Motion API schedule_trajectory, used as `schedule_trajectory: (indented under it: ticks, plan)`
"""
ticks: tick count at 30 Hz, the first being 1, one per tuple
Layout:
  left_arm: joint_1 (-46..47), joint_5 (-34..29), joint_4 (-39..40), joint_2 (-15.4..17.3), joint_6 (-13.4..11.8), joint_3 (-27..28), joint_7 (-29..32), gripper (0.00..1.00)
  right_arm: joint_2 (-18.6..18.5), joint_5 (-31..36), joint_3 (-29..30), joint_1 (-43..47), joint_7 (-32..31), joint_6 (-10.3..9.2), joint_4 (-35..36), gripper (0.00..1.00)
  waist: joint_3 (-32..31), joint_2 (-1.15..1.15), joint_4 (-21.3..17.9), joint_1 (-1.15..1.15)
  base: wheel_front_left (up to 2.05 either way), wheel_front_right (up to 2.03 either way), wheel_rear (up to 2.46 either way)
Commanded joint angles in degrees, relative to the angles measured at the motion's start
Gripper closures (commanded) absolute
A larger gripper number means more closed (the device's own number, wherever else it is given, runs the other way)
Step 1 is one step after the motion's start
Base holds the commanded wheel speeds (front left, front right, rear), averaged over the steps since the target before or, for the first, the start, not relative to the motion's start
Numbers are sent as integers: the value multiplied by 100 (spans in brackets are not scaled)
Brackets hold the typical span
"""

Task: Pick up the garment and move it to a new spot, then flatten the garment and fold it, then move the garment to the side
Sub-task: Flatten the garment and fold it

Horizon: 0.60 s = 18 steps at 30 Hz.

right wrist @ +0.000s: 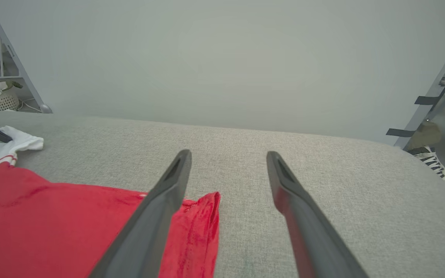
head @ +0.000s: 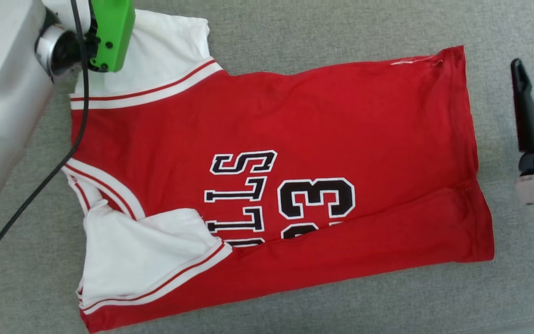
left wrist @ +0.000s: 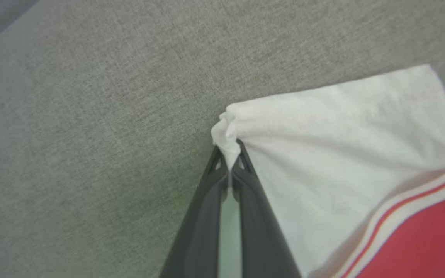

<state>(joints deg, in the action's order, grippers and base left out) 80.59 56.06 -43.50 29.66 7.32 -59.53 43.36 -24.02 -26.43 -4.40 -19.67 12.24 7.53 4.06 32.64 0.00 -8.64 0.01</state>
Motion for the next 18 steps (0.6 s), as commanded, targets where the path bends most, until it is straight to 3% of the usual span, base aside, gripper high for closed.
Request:
schedule_trajectory:
  ticks: [1, 6, 13, 18]
  plan:
    - [-223, 61, 30, 46, 15, -71, -146, 100, -144, -17, 33, -203, -60, -4, -13, 0, -261, 0, 212, -1, 0, 0, 0]
    - [-277, 74, 372, 89, 16, -213, -671, 100, -878, -251, -327, -563, -998, -4, -118, 0, -595, 0, 454, -1, 0, 0, 0]
    - [-464, 162, 950, 109, 16, -408, -1300, 100, -2049, -1329, -1356, -1273, -3373, -4, -382, 0, -897, 0, 763, -1, 0, 0, 0]
    - [-525, 107, 1240, 50, 16, -558, -1530, 100, -2481, -1974, -1939, -1745, -4782, -4, -776, 0, -921, 0, 958, -1, 0, 0, 0]
